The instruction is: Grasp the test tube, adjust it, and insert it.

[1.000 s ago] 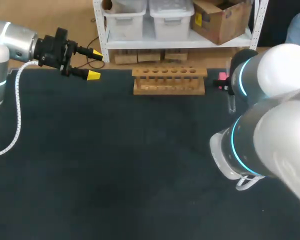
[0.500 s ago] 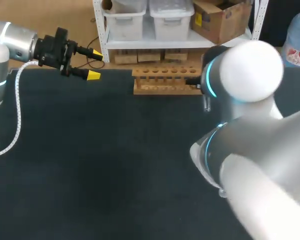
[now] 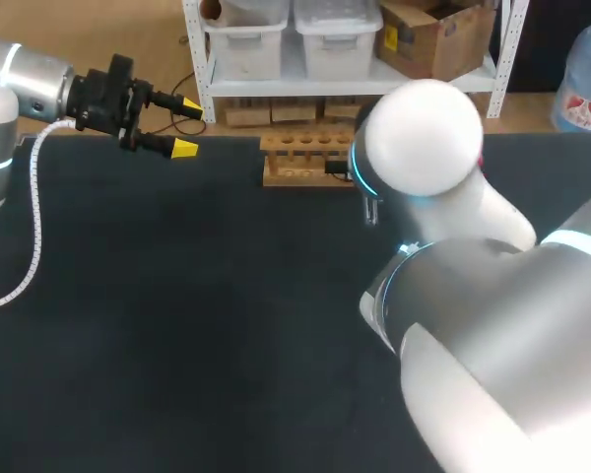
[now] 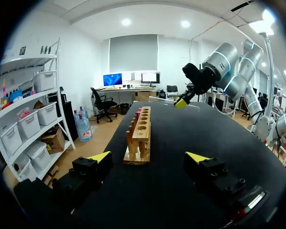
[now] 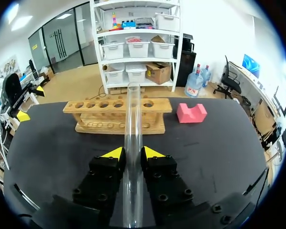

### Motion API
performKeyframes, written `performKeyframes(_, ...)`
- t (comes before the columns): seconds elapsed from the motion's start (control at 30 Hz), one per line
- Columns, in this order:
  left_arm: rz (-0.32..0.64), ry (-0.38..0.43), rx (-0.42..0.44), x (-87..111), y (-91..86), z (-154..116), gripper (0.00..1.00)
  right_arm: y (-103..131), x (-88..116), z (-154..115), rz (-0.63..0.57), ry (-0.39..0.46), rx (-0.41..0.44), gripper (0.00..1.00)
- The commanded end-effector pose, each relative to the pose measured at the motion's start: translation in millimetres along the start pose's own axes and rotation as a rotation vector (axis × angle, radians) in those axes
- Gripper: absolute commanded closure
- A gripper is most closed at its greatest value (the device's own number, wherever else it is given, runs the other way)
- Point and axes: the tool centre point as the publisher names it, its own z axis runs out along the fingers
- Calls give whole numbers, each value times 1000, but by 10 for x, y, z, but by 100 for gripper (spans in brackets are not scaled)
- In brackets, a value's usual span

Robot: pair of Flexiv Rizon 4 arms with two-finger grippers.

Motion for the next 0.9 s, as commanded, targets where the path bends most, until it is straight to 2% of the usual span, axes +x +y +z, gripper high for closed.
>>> performKeyframes(0.03, 0, 1, 1, 4, 7, 1, 0, 58, -62, 173, -7, 18, -3, 100)
performKeyframes(0.9, 0, 1, 1, 4, 7, 1, 0, 117, 58, 468, -4, 76, 17, 100)
